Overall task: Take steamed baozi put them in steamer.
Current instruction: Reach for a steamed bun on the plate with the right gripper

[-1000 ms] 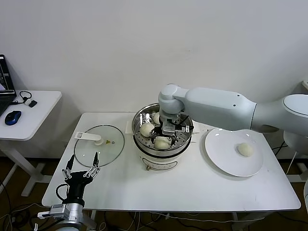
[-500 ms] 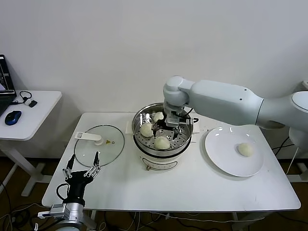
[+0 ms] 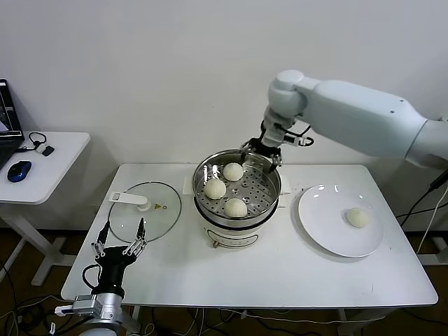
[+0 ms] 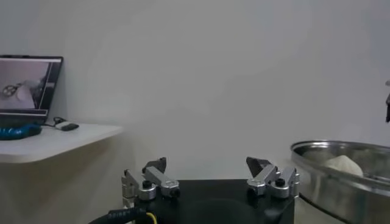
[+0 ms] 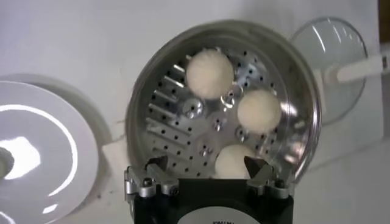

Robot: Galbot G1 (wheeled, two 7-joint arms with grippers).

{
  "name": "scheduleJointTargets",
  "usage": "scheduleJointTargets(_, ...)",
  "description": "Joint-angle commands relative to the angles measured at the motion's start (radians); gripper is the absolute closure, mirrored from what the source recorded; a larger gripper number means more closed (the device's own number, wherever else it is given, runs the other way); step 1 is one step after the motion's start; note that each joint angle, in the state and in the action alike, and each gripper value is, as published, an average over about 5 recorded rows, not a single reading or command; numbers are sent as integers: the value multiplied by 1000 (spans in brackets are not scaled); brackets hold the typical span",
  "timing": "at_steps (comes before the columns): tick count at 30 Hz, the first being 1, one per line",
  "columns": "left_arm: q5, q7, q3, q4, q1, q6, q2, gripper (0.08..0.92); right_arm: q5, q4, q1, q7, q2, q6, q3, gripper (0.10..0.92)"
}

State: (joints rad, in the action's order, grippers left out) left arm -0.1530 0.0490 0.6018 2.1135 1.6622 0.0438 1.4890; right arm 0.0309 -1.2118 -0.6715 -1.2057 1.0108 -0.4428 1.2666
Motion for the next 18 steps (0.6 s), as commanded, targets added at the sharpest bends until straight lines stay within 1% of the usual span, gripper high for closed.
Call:
scheduleJointTargets(1, 3, -5, -9, 17, -4, -11, -4, 177, 238, 46, -138, -15, -203, 282, 142, 203)
scheduleJointTargets(4, 6, -6, -12, 20, -15, -18, -6, 177, 282, 65, -150, -18, -275, 335, 182, 203)
scheduleJointTargets(7, 15, -6, -14, 14, -25, -18, -8, 177, 287, 89, -131, -20, -343, 371, 187, 203)
scheduleJointTargets(12, 19, -6, -23, 9, -25, -18, -7, 177, 254, 125, -76, -7, -436, 422, 185, 203)
scheduleJointTargets(18, 18, -6, -26, 6, -22, -16, -5, 177, 177, 175, 35, 0, -492, 447, 145, 203)
